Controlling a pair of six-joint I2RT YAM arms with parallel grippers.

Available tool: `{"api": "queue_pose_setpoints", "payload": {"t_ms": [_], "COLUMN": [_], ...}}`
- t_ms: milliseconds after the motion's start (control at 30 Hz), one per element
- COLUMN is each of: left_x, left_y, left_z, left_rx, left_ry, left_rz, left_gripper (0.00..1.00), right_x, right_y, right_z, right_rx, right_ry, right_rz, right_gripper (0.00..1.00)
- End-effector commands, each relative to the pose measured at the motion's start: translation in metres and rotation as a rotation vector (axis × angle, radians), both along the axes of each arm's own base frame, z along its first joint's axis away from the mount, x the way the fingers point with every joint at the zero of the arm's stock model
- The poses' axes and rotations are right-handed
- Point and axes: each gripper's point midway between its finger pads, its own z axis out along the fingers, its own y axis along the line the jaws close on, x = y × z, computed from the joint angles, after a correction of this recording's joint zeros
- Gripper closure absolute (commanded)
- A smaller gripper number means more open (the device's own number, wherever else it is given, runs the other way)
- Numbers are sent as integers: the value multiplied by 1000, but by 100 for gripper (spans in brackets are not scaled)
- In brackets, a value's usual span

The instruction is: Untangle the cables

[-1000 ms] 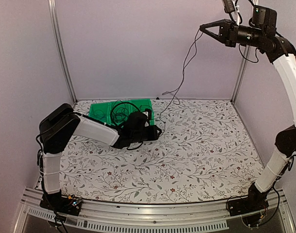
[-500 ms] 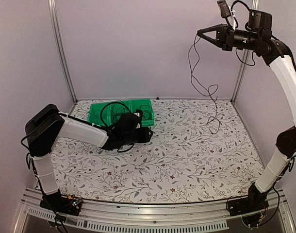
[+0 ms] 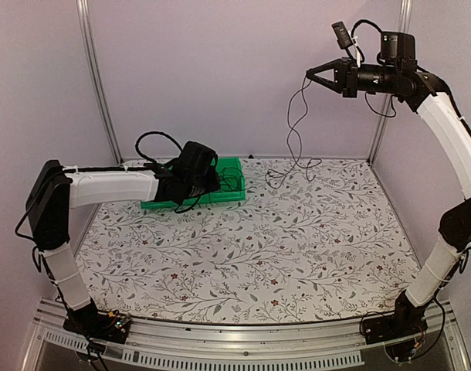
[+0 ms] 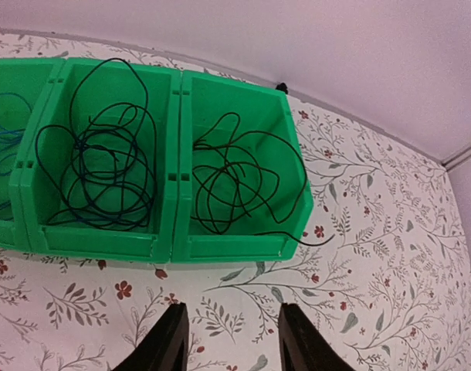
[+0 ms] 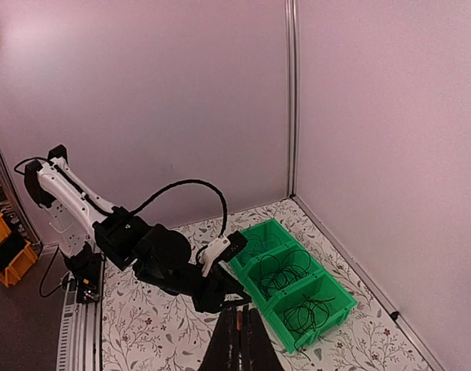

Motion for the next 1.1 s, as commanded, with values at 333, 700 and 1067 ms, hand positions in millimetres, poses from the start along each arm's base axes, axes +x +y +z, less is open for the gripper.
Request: {"api": "queue_pose_setpoints", "payload": {"t_ms": [333,700,1067], "left_x": [37,85,107], "left_y": [115,135,132], "left_z": [-52,-80,-99], "left_rx": [180,173,223], "left_ry": [213,242,275], "left_rz": [304,208,141], "left_gripper": [52,54,76], "right_x": [8,13,14], "right_y": [-2,-1,-3], "right_z": [-15,-26,-35], "right_rx": [-25,-35,-57], "right_ry": [5,33,38], "right_rz": [-22,-30,-45], "right_gripper": [100,100,100]}}
